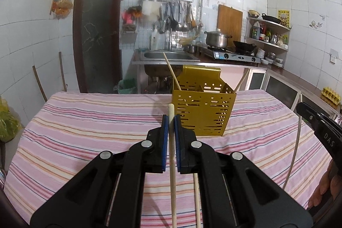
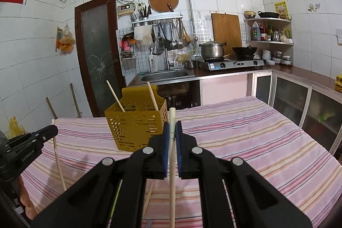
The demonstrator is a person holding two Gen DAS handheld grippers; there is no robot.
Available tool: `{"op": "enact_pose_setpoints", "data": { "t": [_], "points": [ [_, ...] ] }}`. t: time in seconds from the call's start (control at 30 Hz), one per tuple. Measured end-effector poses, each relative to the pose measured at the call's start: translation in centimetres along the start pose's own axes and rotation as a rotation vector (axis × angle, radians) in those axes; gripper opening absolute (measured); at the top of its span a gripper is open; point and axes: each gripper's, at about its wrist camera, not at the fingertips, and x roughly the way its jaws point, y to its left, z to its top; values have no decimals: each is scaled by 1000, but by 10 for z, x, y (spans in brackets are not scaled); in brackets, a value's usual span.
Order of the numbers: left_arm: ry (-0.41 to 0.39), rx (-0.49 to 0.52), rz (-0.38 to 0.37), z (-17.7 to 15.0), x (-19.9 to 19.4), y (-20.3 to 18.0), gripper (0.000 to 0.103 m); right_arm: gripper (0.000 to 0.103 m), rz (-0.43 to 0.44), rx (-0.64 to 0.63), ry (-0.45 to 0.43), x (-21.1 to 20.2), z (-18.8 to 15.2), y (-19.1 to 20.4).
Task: Organize utensils
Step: 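Lift the left tool's chopstick toward the yellow holder while the right tool carries its chopstick there, then open the left gripper over the yellow holder while the right gripper opens over it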
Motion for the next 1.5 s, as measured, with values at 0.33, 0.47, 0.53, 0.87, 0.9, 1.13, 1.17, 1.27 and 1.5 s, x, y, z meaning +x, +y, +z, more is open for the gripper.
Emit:
{"op": "enact_pose_setpoints", "data": {
  "t": [0.33,0.47,0.53,0.87,0.9,1.13,1.17,1.27,1.5],
  "points": [
    [-51,-13,2,2,-14,6,4,6,-9,-20,-42,-14,1,3],
    [-97,-14,-5,20,-19,4,4,6,3,-9,-104,-25,18,2],
    [-121,-15,-13,33,-21,4,4,6,12,-7,-143,-28,34,3],
    [-319,-4,-20,140,1,-9,4,6,3,-50,-345,7,128,8],
    [-333,-10,-26,151,9,-11,4,6,4,-50,-356,12,134,9],
    [-398,-1,-47,189,61,-24,4,6,34,-30,-434,64,172,19],
    [-403,4,-48,191,72,-26,4,6,45,-27,-437,73,174,21],
    [-400,16,-52,192,103,-28,4,6,83,-8,-436,101,174,26],
    [-322,3,-68,162,172,-21,4,6,150,-9,-372,158,140,27]
  ]
}}
